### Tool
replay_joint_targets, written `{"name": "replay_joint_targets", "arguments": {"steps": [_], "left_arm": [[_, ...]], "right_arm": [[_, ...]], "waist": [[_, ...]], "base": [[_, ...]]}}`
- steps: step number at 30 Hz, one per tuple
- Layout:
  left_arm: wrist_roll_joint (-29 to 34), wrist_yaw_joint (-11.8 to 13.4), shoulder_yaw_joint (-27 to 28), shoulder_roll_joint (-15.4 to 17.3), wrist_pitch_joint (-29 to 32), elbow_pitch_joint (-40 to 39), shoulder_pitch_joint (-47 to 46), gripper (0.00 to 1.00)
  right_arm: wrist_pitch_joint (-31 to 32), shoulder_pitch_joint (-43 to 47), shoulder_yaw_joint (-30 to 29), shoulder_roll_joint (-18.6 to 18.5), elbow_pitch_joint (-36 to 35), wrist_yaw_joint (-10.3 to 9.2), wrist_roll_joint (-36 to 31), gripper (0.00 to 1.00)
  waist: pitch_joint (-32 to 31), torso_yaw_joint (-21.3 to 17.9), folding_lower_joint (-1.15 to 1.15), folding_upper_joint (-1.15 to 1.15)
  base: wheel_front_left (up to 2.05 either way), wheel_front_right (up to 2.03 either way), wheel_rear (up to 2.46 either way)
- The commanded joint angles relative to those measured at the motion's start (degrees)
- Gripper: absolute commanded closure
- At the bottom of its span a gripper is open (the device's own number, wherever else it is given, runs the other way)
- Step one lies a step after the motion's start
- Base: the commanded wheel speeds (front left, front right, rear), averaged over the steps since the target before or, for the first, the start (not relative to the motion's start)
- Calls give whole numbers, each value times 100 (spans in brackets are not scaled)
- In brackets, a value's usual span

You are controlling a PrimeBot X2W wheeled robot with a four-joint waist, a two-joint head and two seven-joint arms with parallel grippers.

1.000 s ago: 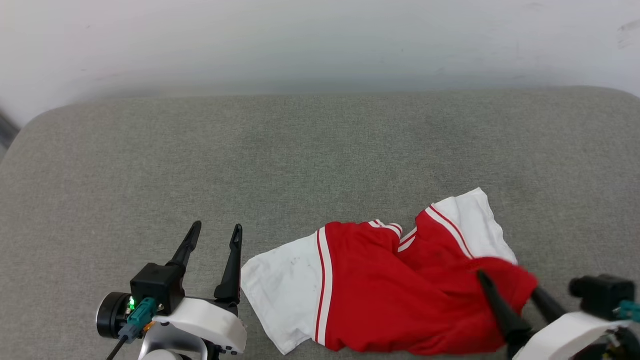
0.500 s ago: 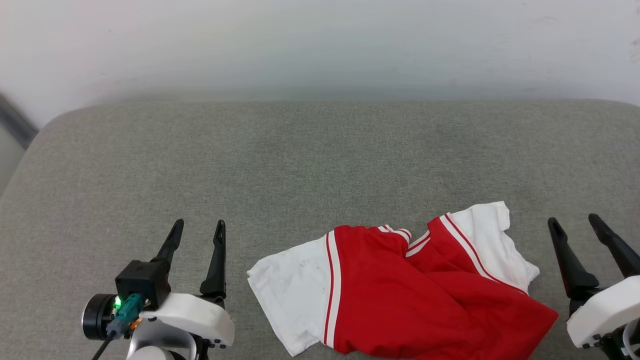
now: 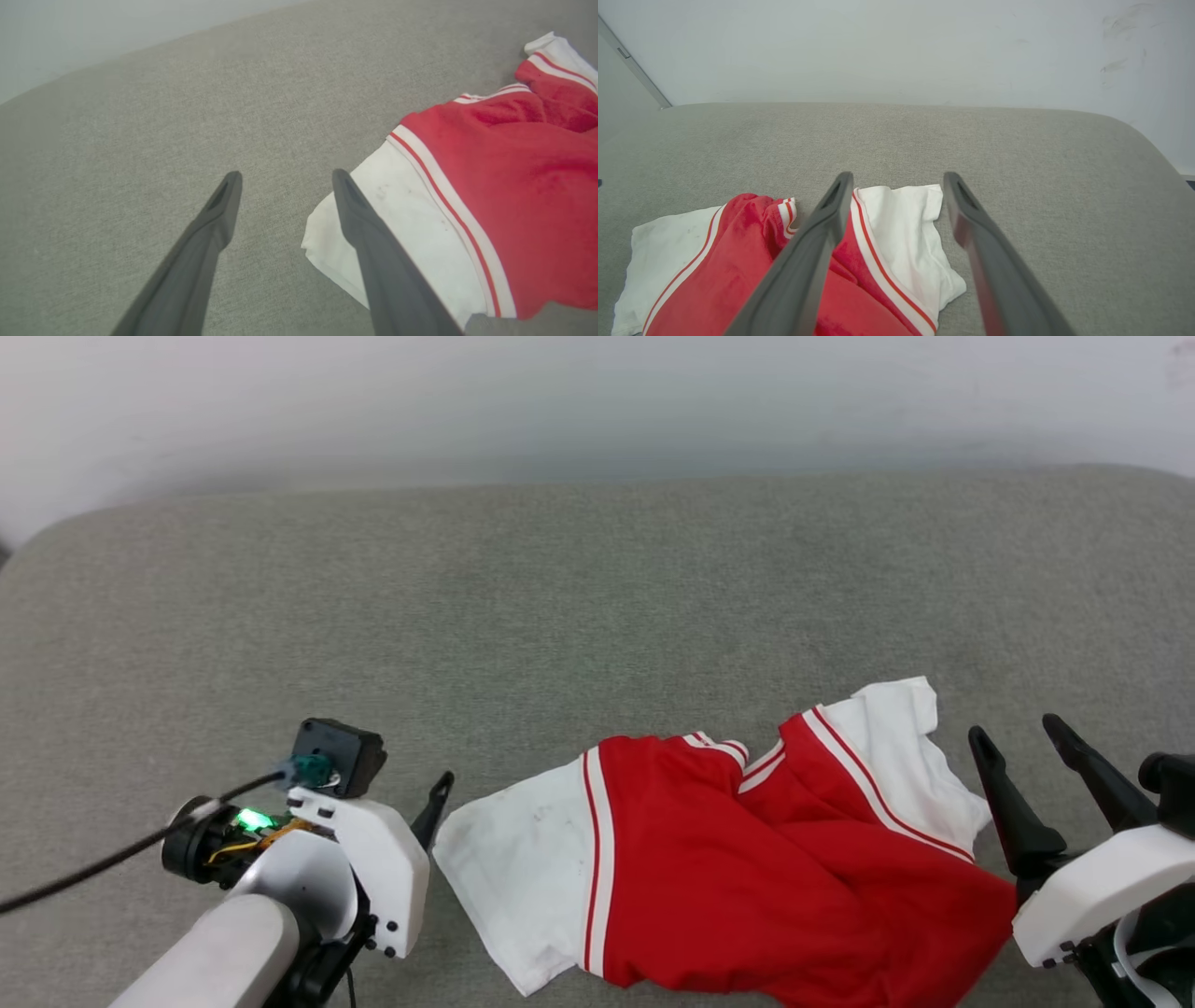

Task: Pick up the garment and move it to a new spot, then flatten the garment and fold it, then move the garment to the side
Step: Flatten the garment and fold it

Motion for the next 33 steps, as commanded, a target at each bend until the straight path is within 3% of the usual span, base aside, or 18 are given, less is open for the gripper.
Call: {"name": "replay_joint_targets", "arguments": {"steps": [1,16,17,18,19,21,22,26,33], "left_arm": [[-47,-150,-119,67,287,65,-137,0],[-347,-1051,-1027,374,2161,836,-353,1],[-355,-1079,-1082,367,2222,870,-324,51],[-379,-1103,-1097,333,2219,887,-303,72],[-396,-1103,-1084,290,2157,892,-287,100],[-371,-1046,-1040,231,1993,901,-268,100],[-319,-863,-852,122,1543,877,-284,100],[-232,-569,-629,-29,944,732,-237,100],[-9,-229,-421,-232,217,93,-298,100]], "right_arm": [[-46,-124,42,2,35,-2,-31,0],[-491,-457,281,236,378,-2,59,0],[-521,-457,282,234,405,-2,62,0],[-557,-457,269,241,425,-2,73,0],[-609,-455,250,241,440,-2,70,0],[-760,-455,191,231,466,-2,61,0],[-1032,-441,59,230,571,-2,44,0],[-1164,-457,-138,116,839,-2,116,0],[-487,-814,-378,-455,1479,-2,513,0]], "waist": [[116,-125,0,0],[584,-612,0,0],[575,-639,0,0],[560,-659,0,0],[539,-671,0,0],[487,-674,0,0],[396,-607,0,0],[276,-419,0,0],[290,100,0,0]], "base": [[0,0,0],[0,0,0],[0,0,0],[0,0,0],[0,0,0],[0,0,0],[0,0,0],[0,0,0],[0,0,0]]}}
